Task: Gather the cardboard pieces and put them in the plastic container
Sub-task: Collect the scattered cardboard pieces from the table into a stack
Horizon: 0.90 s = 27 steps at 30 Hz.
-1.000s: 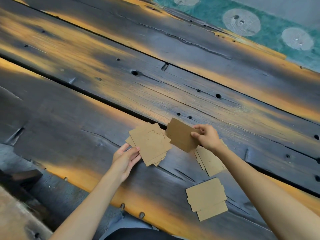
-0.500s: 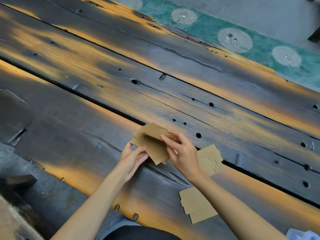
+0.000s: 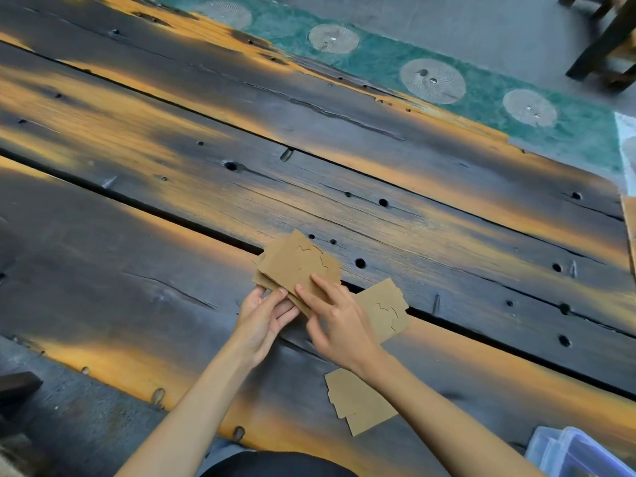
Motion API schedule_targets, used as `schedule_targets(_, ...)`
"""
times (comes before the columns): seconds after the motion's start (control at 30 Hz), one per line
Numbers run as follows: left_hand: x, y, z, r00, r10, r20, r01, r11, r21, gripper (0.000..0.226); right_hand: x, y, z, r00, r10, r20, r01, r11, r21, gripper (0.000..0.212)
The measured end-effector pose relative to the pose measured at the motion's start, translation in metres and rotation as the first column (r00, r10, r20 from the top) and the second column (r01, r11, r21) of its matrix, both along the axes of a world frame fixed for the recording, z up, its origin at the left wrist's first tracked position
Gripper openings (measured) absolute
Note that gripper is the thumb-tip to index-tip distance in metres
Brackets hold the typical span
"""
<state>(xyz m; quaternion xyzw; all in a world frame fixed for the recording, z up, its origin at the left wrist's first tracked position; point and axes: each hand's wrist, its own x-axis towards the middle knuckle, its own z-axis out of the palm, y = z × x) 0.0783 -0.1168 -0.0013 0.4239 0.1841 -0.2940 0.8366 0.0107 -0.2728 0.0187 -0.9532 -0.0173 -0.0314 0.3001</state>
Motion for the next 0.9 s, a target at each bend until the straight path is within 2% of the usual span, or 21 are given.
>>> schedule_targets(0.33,-0.016,-0.031,-0.003,0.999,-0.044,-0.007,0.042,0.989,-0.141,0.044,-0.024,-0.032,-0.001,0.999,-0.046,0.007,0.046,0.998,-0.042,0.045)
schedule_targets(0.43,-0.021,-0.043,-0.004,0.999,-0.054,0.005,0.055,0.993,-0.107,0.045,-0.032,-0.04,-0.004,0.999,-0.044,0.029,0.046,0.996,-0.079,0.046)
schedule_targets(0.57,-0.027,-0.055,-0.012,0.999,-0.047,0.019,0.048,0.999,-0.024,0.032,-0.036,-0.047,-0.01,0.999,-0.027,0.037,0.032,0.992,-0.125,0.05)
schedule_targets(0.67,-0.03,-0.058,-0.019,1.0,-0.03,0.003,0.03,0.999,0.019,0.026,-0.038,-0.058,-0.018,1.0,0.005,-0.03,-0.007,0.998,-0.062,0.047)
schedule_targets(0.77,-0.033,-0.055,-0.026,1.0,-0.007,-0.017,0.008,0.997,0.073,0.025,-0.039,-0.074,-0.03,0.997,0.002,-0.079,0.005,0.996,0.092,0.041)
schedule_targets(0.83,-0.033,-0.051,-0.03,0.999,0.018,-0.03,-0.015,0.995,0.1,0.027,-0.038,-0.088,-0.042,0.991,-0.095,-0.095,0.111,0.977,0.182,0.039)
schedule_targets(0.9,-0.033,-0.045,-0.032,0.999,0.035,-0.041,-0.03,0.992,0.123,0.033,-0.037,-0.104,-0.055,0.949,-0.265,-0.169,0.297,0.933,0.202,0.04)
